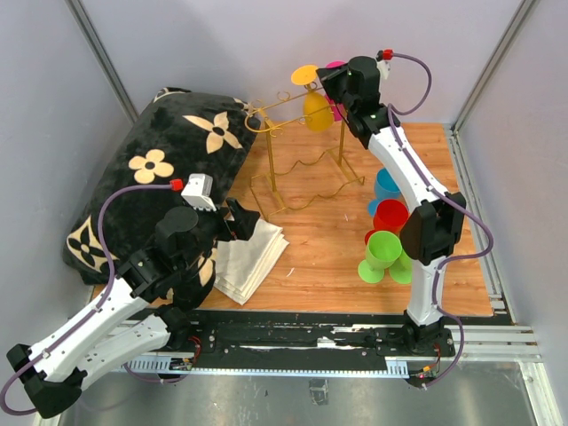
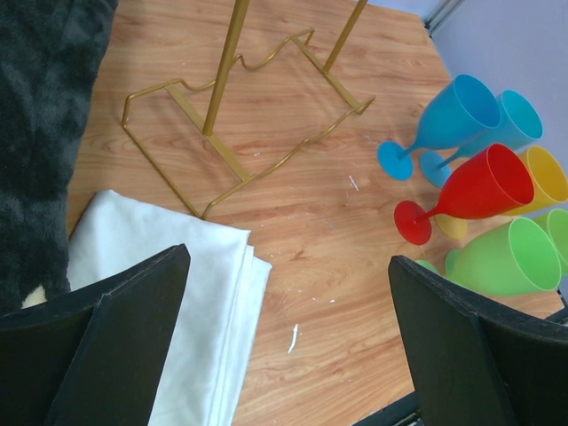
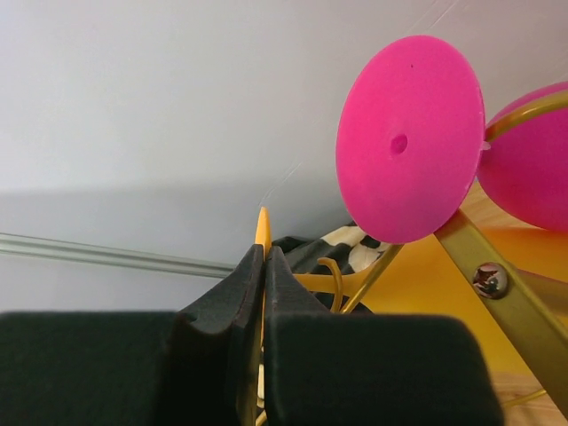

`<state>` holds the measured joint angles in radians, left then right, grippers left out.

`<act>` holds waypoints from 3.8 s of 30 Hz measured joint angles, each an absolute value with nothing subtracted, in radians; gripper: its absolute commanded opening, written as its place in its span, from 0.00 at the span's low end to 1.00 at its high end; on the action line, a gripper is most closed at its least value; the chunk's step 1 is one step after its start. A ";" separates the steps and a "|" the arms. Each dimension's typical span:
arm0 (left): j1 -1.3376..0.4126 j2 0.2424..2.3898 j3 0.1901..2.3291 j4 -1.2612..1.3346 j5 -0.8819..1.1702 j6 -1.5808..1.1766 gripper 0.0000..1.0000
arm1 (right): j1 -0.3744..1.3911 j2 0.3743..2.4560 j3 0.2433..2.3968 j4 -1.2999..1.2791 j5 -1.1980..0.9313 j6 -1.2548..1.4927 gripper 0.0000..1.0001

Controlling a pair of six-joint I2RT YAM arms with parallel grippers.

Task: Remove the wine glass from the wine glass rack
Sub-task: Pick up the wine glass from the wine rack, then place the wine glass at the center of the board.

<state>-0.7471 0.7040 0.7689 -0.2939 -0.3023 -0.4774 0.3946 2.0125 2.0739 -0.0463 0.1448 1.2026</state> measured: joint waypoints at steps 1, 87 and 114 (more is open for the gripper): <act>-0.747 0.704 0.769 -0.294 -0.302 -0.479 1.00 | 0.397 2.013 2.075 -0.049 0.146 1.203 0.01; -0.746 0.430 0.767 -0.239 -0.476 -0.611 1.00 | 0.652 2.260 2.499 -0.020 -0.485 1.038 0.01; -0.744 0.482 0.879 -0.195 -0.354 -0.726 0.88 | 0.714 1.552 1.545 0.077 -0.683 0.819 0.01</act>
<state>-0.7437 0.4820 0.8787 -0.1951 -0.3538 -0.7258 0.7143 1.5517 1.5452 0.0772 -0.6834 0.8188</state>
